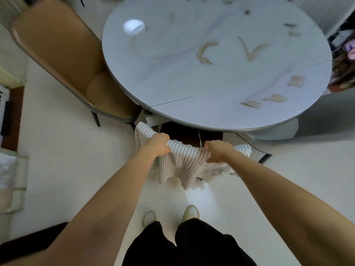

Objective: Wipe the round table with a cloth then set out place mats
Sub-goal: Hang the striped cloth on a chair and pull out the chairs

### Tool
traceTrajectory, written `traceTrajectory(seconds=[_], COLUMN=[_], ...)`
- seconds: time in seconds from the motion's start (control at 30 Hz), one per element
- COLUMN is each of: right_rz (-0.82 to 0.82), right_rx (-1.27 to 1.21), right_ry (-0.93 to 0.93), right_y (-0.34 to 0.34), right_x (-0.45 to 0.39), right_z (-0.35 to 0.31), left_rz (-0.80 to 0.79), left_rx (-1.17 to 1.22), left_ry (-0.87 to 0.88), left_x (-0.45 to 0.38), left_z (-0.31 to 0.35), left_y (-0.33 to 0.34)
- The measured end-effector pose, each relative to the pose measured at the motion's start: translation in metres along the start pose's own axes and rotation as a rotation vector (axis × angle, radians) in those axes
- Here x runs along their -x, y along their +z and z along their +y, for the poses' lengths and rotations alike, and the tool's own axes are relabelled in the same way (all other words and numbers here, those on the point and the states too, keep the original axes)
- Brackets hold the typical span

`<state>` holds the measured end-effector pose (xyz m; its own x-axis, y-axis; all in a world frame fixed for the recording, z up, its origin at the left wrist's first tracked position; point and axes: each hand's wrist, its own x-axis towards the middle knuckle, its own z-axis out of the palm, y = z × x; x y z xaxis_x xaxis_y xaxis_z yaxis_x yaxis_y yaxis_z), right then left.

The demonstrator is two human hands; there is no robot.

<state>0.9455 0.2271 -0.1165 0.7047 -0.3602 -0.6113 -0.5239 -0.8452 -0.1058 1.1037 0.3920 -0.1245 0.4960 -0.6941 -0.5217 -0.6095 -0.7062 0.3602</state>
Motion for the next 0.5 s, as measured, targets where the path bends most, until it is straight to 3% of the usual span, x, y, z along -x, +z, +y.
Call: traceTrajectory(seconds=[0.13,0.27,0.5], right_rz=[0.069,0.155,0.164], right_rx=[0.154,0.228,0.201], right_ry=[0.027,-0.011,-0.006], right_y=[0.046,0.051,0.05], right_x=[0.0,-0.011,-0.011], right_z=[0.013,0.019,0.018], left_rz=[-0.069,-0.006,-0.034], left_rx=[-0.379,-0.567,-0.61], left_ry=[0.148,0.201,0.154], left_x=[-0.013,-0.022,-0.022], left_z=[0.04,0.061,0.073], left_y=[0.045,0.055,0.054])
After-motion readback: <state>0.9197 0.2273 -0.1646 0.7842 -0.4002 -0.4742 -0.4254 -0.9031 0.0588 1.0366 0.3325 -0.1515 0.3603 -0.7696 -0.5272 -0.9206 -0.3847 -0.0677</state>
